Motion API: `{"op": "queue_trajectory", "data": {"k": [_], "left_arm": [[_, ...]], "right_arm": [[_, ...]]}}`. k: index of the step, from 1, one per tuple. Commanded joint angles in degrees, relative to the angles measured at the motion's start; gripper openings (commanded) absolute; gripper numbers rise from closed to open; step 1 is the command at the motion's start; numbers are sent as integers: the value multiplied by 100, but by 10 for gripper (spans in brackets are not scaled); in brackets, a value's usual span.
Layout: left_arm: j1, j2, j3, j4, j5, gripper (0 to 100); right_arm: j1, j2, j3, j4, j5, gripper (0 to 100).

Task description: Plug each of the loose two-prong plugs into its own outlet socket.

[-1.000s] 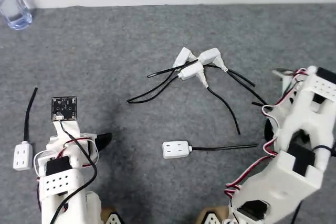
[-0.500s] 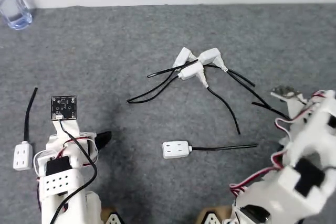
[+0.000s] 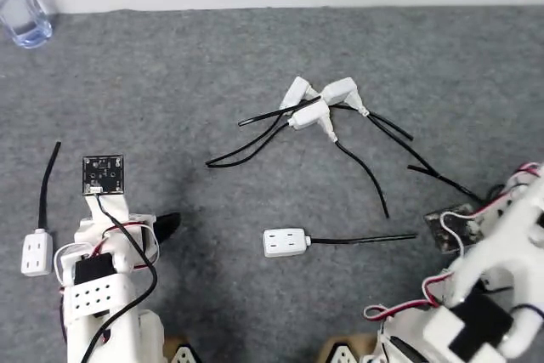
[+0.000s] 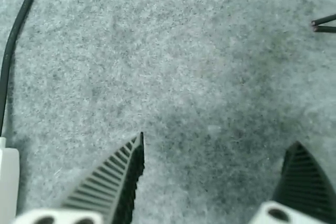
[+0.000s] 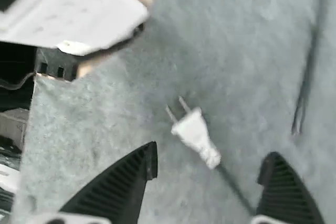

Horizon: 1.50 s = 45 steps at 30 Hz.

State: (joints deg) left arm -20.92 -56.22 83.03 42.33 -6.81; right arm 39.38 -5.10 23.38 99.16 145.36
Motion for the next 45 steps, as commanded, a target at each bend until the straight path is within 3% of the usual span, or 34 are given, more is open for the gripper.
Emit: {"op": "queue_trajectory", "data": {"k": [1, 6, 13, 22, 38, 45], "left_arm": [[35, -53, -13, -123, 18, 390], [35, -44, -4, -193, 18, 390], [35, -70, 48, -246, 18, 390], [35, -70, 48, -246, 18, 390], [149, -70, 48, -237, 18, 390], [246, -53, 48, -229, 18, 390]], "right_arm": [[-286, 259, -9, -84, 387, 224], [-303, 725, -26, -251, 475, 223], [295, 1270, -53, -778, 993, 223], [312, 2105, -70, -1675, 1231, 223], [1086, 4040, -1618, -1596, 1231, 216], [840, 4277, -1626, -1209, 1231, 43]]}}
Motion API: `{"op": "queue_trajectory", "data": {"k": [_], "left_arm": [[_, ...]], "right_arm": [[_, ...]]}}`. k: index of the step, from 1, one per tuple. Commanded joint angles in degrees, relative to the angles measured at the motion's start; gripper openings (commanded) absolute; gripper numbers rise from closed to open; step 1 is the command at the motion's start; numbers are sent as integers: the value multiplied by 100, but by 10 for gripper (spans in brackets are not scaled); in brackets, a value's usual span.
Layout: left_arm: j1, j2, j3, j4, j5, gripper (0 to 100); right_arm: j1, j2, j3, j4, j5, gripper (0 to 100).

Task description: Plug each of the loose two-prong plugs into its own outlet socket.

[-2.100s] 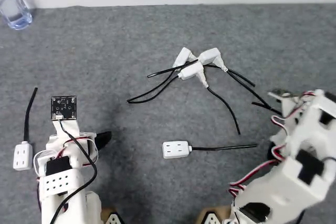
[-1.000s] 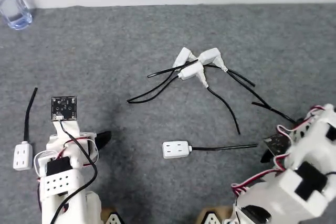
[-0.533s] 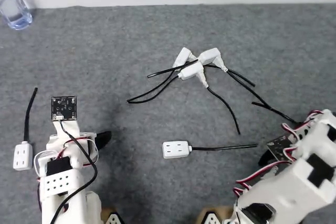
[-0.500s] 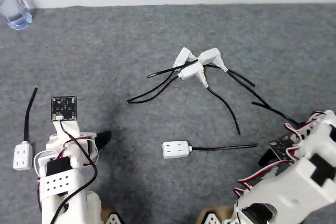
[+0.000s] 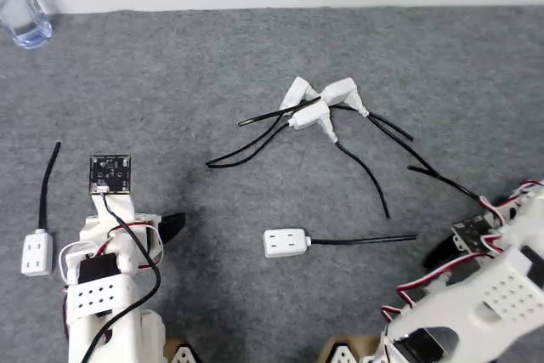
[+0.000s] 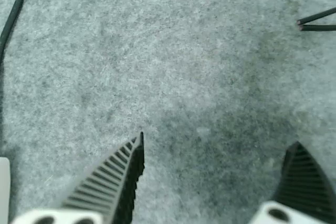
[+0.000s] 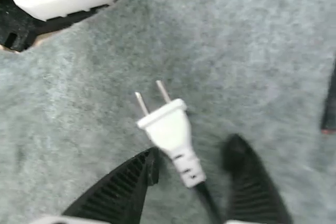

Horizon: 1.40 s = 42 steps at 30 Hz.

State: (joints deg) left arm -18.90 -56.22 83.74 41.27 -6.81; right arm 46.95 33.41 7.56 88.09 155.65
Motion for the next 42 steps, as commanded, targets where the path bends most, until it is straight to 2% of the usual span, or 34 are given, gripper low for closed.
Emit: {"op": "queue_trajectory", "data": {"k": [1, 9, 15, 26, 31, 39, 42], "left_arm": [[44, -53, -22, -123, 18, 390], [62, -53, -22, -123, 18, 390], [70, -44, -22, -123, 18, 390], [70, -44, -13, -132, 18, 390], [79, -44, -13, -132, 18, 390], [79, -44, -13, -132, 18, 390], [79, -44, -13, -132, 18, 390]], "right_arm": [[84, 426, -44, -75, 202, 40], [110, 400, -53, 75, 176, 35], [-136, 400, -818, 1464, 176, 35], [-743, 215, -844, 1481, -492, 9], [-910, -681, -457, 1490, -615, 9], [-1314, -3204, 809, 1464, -668, 9], [-1824, -3873, 1125, 1376, -1618, 9]]}}
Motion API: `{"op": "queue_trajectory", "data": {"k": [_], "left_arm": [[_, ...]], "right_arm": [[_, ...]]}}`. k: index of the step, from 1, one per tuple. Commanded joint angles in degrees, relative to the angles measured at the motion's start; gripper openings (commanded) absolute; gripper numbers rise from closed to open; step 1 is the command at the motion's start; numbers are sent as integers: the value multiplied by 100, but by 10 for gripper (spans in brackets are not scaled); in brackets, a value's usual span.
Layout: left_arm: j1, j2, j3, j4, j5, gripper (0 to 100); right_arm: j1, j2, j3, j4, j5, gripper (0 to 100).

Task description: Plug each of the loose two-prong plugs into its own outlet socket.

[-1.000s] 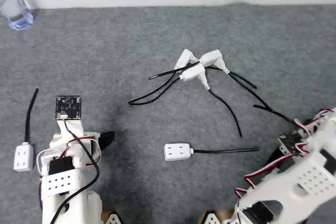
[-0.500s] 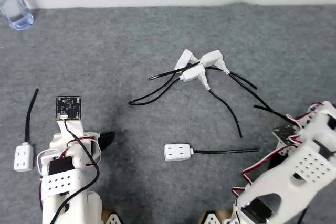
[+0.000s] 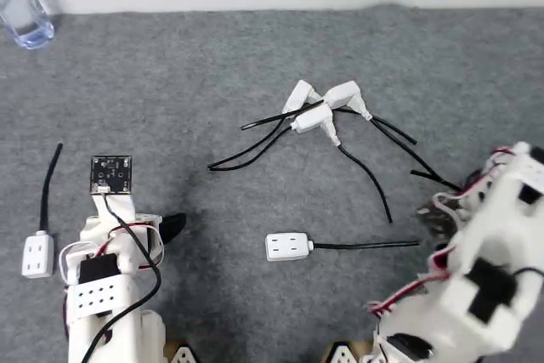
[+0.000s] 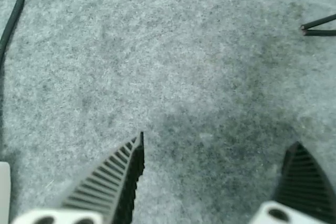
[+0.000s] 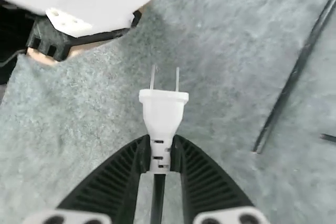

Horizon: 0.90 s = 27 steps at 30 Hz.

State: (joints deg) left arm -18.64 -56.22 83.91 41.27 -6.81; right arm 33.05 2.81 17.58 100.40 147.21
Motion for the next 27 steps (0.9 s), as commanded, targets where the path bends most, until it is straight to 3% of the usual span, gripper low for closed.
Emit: {"op": "queue_trajectory", "data": {"k": [1, 7, 9, 17, 27], "left_arm": [[53, -44, -31, -132, 18, 390], [53, -44, -31, -123, 18, 390], [53, -44, -31, -123, 18, 390], [62, -44, -31, -123, 18, 390], [62, -44, -31, -123, 18, 390]], "right_arm": [[-655, -954, 211, -75, -1178, 9], [-1912, -1147, 1257, -3424, -4457, 9], [-2290, -1182, 1670, -4110, -5029, 9], [-3169, -1209, 1864, -4602, -6242, 9], [-3222, -787, 2119, -5174, -6356, 9]]}}
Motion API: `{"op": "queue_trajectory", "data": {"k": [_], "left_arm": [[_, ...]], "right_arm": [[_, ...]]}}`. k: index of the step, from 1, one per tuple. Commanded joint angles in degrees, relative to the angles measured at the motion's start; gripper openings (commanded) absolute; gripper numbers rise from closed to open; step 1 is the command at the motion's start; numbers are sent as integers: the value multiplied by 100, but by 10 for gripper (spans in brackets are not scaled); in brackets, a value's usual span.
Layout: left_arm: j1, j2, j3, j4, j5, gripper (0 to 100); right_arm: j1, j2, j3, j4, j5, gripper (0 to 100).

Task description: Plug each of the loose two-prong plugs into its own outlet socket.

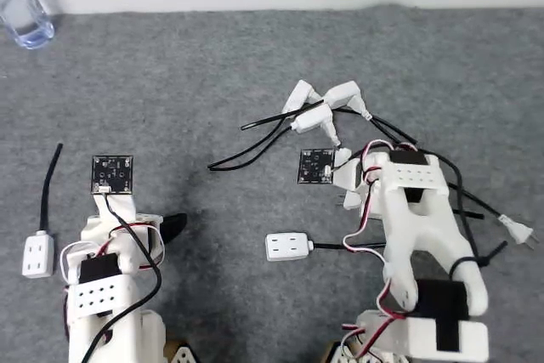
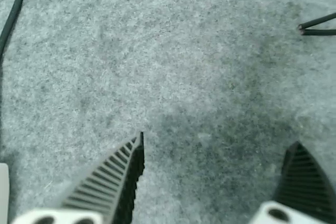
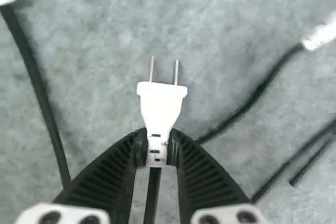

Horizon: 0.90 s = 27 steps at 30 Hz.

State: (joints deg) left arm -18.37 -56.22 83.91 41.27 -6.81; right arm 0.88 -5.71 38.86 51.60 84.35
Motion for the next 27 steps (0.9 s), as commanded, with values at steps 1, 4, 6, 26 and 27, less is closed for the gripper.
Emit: {"op": "queue_trajectory", "data": {"k": [1, 4, 6, 26, 27], "left_arm": [[35, -44, -31, -114, 18, 390], [35, -44, -31, -114, 18, 390], [35, -44, -31, -114, 18, 390], [35, -44, -31, -123, 18, 390], [35, -44, -31, -123, 18, 390]], "right_arm": [[13, 171, -9, -347, -70, 9], [22, 418, -9, -400, -70, 9], [31, 523, -9, -400, -70, 9], [-268, -453, -44, 488, -132, 263], [-382, -514, -44, 514, -273, 263]]}}
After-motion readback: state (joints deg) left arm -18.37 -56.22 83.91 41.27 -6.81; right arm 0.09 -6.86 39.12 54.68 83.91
